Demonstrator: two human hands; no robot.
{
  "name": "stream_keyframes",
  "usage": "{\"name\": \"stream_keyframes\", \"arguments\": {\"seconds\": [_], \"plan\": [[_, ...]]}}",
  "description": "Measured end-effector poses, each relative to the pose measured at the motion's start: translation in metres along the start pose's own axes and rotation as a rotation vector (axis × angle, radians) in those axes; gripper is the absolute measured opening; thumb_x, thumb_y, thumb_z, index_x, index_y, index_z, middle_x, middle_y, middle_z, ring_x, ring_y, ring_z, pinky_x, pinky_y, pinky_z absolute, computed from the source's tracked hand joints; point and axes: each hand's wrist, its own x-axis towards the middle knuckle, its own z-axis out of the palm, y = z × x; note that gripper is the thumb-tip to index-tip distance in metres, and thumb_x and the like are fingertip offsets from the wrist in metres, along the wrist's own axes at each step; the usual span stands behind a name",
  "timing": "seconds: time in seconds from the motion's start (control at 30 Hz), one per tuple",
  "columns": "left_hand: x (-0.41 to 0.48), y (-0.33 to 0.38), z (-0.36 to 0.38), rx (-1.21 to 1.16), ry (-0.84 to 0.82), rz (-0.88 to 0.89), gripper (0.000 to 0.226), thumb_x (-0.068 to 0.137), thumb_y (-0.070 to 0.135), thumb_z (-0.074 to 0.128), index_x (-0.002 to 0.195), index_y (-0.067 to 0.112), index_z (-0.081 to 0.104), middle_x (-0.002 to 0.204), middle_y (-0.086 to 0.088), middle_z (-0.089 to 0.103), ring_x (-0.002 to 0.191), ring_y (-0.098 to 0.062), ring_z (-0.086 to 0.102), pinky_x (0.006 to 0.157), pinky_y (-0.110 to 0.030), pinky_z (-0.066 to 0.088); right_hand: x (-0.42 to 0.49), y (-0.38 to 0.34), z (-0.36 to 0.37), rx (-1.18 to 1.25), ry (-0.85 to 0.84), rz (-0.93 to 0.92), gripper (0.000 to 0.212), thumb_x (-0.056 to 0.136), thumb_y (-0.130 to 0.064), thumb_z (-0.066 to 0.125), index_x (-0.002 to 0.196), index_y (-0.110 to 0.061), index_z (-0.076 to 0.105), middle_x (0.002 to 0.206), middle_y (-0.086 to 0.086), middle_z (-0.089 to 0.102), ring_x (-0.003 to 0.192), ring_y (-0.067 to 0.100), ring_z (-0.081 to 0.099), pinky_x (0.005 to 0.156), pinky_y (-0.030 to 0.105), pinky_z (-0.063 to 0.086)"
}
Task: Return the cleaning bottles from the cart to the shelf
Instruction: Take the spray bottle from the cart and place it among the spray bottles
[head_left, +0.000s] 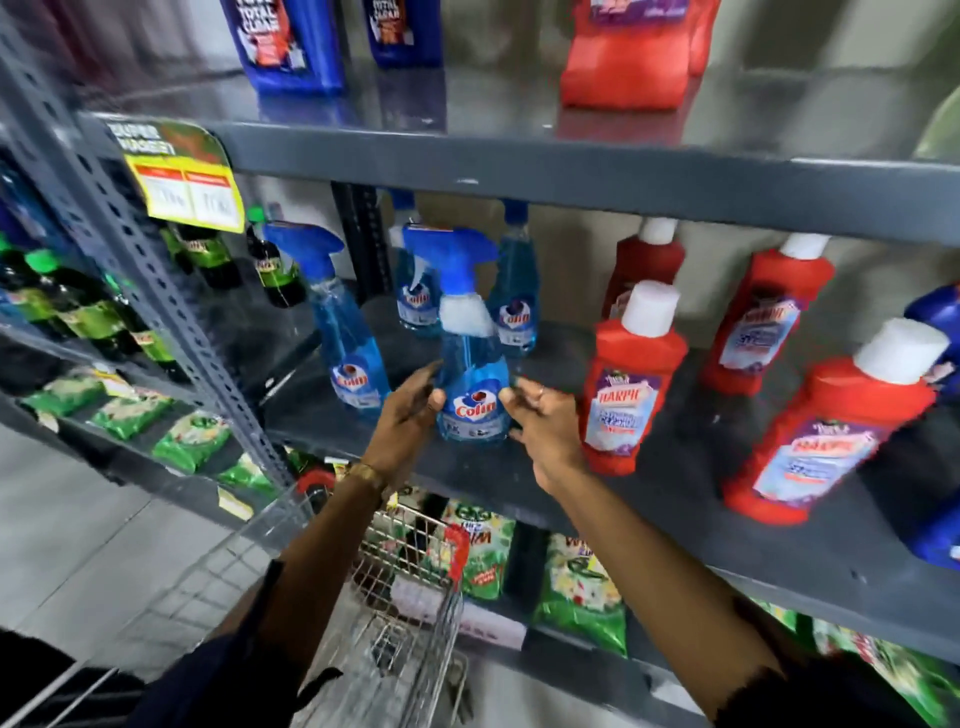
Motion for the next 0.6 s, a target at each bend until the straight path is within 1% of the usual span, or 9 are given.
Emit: {"name": "stream_keyframes", "arguments": {"seconds": [0.03, 0.1, 0.17, 0.2, 0.3, 0.33, 0.43, 0.47, 0.6], "plan": [[0.009, -0.004, -0.001, 0.02, -0.001, -0.012, 0.042, 0.096, 0.004, 0.042, 0.138, -0.003, 0.041, 0.139, -0.018, 0.053, 0.123, -0.026, 0.056, 0.105, -0.047, 0.046, 0.008, 0.006, 0.002, 0.006, 0.014, -0.003, 0.032, 0.088, -0.013, 0.062, 0.119, -0.004, 0.062, 0.119, 0.015, 0.067, 0.109, 0.031, 0.063, 0.095, 0.055, 0.05], [0.021, -0.012, 0.002, 0.029, -0.018, -0.047, 0.041, 0.097, 0.003, 0.044, 0.137, 0.005, 0.043, 0.145, -0.016, 0.045, 0.131, -0.031, 0.047, 0.11, -0.06, 0.036, 0.021, 0.019, 0.004, 0.058, 0.033, 0.009, 0.032, 0.089, -0.01, 0.06, 0.12, -0.004, 0.06, 0.122, 0.015, 0.065, 0.11, 0.029, 0.062, 0.096, 0.052, 0.05], [0.025, -0.015, 0.007, 0.013, -0.04, -0.068, 0.037, 0.097, 0.007, 0.047, 0.132, 0.019, 0.042, 0.139, -0.01, 0.049, 0.124, -0.025, 0.051, 0.108, -0.06, 0.039, 0.028, 0.031, 0.004, 0.092, 0.063, 0.033, 0.036, 0.089, -0.008, 0.059, 0.124, 0.0, 0.057, 0.126, 0.013, 0.061, 0.116, 0.03, 0.059, 0.1, 0.052, 0.048], [0.025, -0.013, 0.009, -0.002, -0.053, -0.067, 0.037, 0.095, 0.017, 0.054, 0.13, 0.022, 0.043, 0.137, -0.012, 0.051, 0.12, -0.023, 0.053, 0.107, -0.056, 0.042, 0.032, 0.036, 0.003, 0.092, 0.081, 0.039, 0.037, 0.089, -0.008, 0.059, 0.125, 0.001, 0.055, 0.129, 0.015, 0.06, 0.118, 0.031, 0.058, 0.101, 0.053, 0.046], [0.029, -0.013, 0.013, -0.002, -0.042, -0.069, 0.087, 0.071, 0.06, 0.068, 0.138, 0.01, 0.043, 0.14, -0.02, 0.051, 0.123, -0.029, 0.054, 0.103, -0.047, 0.046, 0.04, 0.042, 0.002, 0.053, 0.108, 0.025, 0.041, 0.089, -0.012, 0.059, 0.128, 0.001, 0.053, 0.131, 0.018, 0.059, 0.119, 0.029, 0.057, 0.102, 0.054, 0.045], [0.028, -0.014, 0.013, 0.005, -0.047, -0.067, 0.091, 0.071, 0.06, 0.068, 0.139, 0.006, 0.041, 0.141, -0.022, 0.05, 0.126, -0.032, 0.053, 0.104, -0.049, 0.045, 0.04, 0.042, 0.002, 0.039, 0.111, 0.017, 0.041, 0.09, -0.013, 0.059, 0.128, 0.0, 0.053, 0.132, 0.018, 0.059, 0.12, 0.029, 0.057, 0.103, 0.053, 0.045], [0.03, -0.023, 0.008, 0.002, -0.035, -0.06, 0.047, 0.094, 0.02, 0.053, 0.139, 0.011, 0.041, 0.141, -0.023, 0.05, 0.13, -0.037, 0.05, 0.108, -0.059, 0.04, 0.031, 0.043, 0.008, -0.034, 0.102, -0.033, 0.041, 0.092, -0.017, 0.056, 0.129, -0.001, 0.052, 0.13, 0.018, 0.06, 0.119, 0.029, 0.057, 0.103, 0.052, 0.045], [0.032, -0.028, 0.009, 0.001, -0.031, -0.046, 0.043, 0.096, 0.012, 0.048, 0.138, 0.014, 0.04, 0.141, -0.022, 0.05, 0.13, -0.036, 0.05, 0.108, -0.06, 0.039, 0.027, 0.041, 0.009, -0.079, 0.092, -0.057, 0.042, 0.093, -0.019, 0.055, 0.131, -0.002, 0.051, 0.131, 0.019, 0.059, 0.12, 0.028, 0.056, 0.103, 0.05, 0.045], [0.035, -0.034, 0.041, 0.07, 0.034, 0.037, 0.049, 0.098, 0.009, 0.046, 0.145, 0.012, 0.032, 0.151, -0.014, 0.039, 0.138, -0.027, 0.041, 0.114, -0.052, 0.035, -0.006, 0.039, -0.008, -0.084, 0.101, -0.13, 0.041, 0.094, -0.021, 0.051, 0.133, -0.008, 0.048, 0.135, 0.011, 0.055, 0.123, 0.018, 0.053, 0.106, 0.036, 0.043]]}}
